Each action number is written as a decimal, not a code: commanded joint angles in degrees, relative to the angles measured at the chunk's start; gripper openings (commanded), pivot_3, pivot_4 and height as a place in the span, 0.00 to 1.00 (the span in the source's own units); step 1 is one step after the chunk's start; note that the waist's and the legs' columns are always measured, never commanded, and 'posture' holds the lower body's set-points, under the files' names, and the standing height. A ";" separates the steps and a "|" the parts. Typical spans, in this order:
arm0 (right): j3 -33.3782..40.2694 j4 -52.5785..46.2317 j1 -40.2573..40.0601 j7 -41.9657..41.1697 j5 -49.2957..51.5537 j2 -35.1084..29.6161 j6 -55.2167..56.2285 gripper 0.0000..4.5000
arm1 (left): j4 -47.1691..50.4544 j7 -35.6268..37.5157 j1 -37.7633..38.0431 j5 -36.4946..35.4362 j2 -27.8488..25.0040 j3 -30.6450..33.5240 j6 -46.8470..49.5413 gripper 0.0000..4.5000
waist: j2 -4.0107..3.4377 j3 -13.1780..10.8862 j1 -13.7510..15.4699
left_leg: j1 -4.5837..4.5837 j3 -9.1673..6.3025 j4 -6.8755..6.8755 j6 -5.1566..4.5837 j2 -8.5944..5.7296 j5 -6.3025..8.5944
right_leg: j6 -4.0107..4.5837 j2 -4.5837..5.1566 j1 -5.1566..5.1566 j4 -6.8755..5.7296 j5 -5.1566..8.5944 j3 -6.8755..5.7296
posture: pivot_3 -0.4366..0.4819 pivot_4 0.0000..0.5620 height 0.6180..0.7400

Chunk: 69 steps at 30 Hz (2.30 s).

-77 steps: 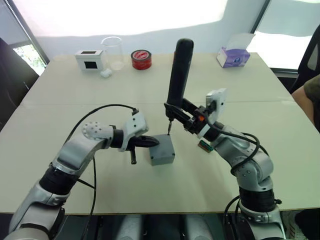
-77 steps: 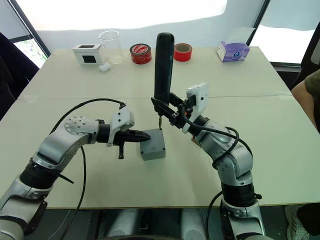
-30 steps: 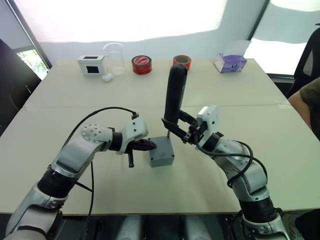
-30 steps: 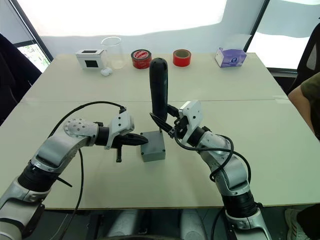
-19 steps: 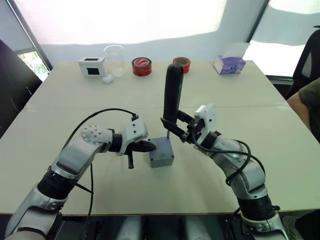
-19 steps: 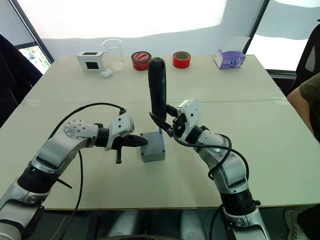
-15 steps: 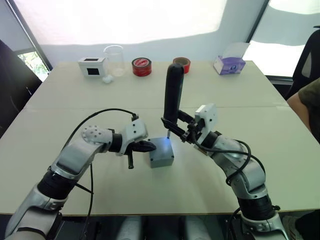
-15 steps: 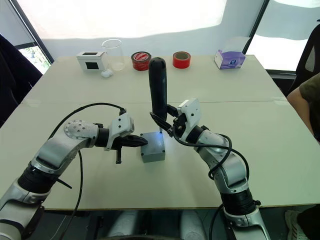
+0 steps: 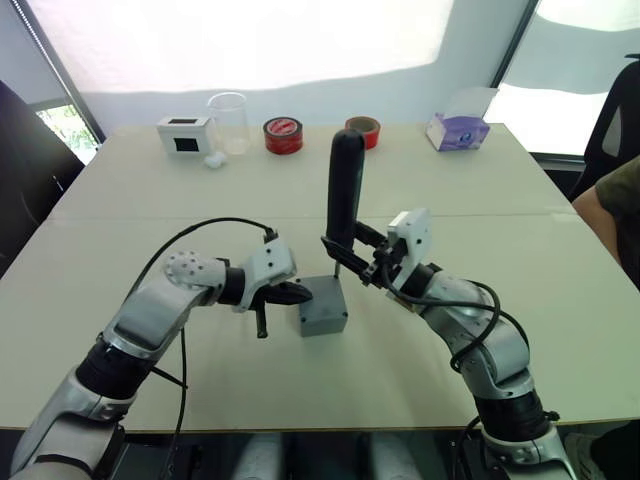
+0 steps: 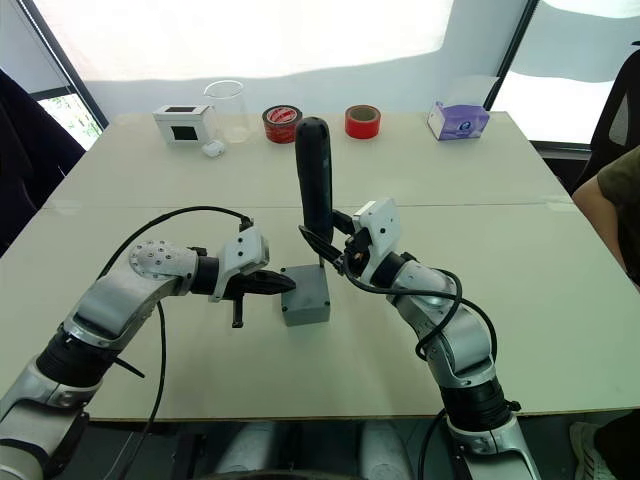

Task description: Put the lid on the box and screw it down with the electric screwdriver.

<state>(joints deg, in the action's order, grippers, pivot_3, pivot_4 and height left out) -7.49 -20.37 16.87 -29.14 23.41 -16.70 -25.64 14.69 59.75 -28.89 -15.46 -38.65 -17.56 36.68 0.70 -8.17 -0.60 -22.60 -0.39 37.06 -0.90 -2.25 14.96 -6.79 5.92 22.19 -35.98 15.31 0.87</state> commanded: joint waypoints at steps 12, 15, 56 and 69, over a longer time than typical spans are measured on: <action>4.10 0.91 1.88 2.21 5.72 1.59 -8.39 0.39 | -0.30 -0.03 0.63 0.77 0.08 -0.53 -0.64 0.00 | -0.03 -0.03 -0.03 | -0.03 0.00 -0.11 0.02 0.00 0.02 | 0.04 0.16 0.05 0.08 0.02 -0.01 | 0.48 0.27 1.00; 10.13 -3.35 8.35 4.13 13.01 -0.05 -14.92 0.39 | -0.87 0.40 0.63 -0.64 0.30 0.92 -0.56 0.00 | -0.12 -0.11 0.01 | -0.21 0.00 -0.12 0.02 0.00 0.02 | 0.04 0.19 0.23 0.06 0.02 -0.01 | 0.48 0.27 1.00; 18.98 31.80 15.31 16.38 33.67 -44.56 -66.06 0.39 | 9.46 0.21 -1.30 -6.99 1.83 1.36 -2.91 0.00 | -0.81 -1.26 0.06 | -2.13 0.20 0.94 -0.38 0.05 0.14 | -0.36 -0.29 1.45 -0.13 -0.22 -0.02 | 0.48 0.27 1.00; 11.87 33.50 16.49 7.62 20.65 -43.85 -63.95 0.98 | 9.69 -0.01 -0.36 -5.03 1.08 0.55 -4.61 0.00 | -0.69 -1.26 0.22 | -1.86 0.13 0.98 -0.38 0.02 0.15 | -0.37 -0.29 1.10 -0.07 -0.23 -0.05 | 0.48 0.27 1.00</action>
<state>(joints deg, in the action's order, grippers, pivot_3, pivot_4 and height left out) 5.18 12.65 33.59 -21.47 47.09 -59.92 -90.22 22.65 59.45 -28.91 -20.86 -37.42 -17.22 33.30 0.01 -9.43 -0.38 -24.44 -0.28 38.04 -1.28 -2.23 15.11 -7.16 5.63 23.25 -36.04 15.08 0.82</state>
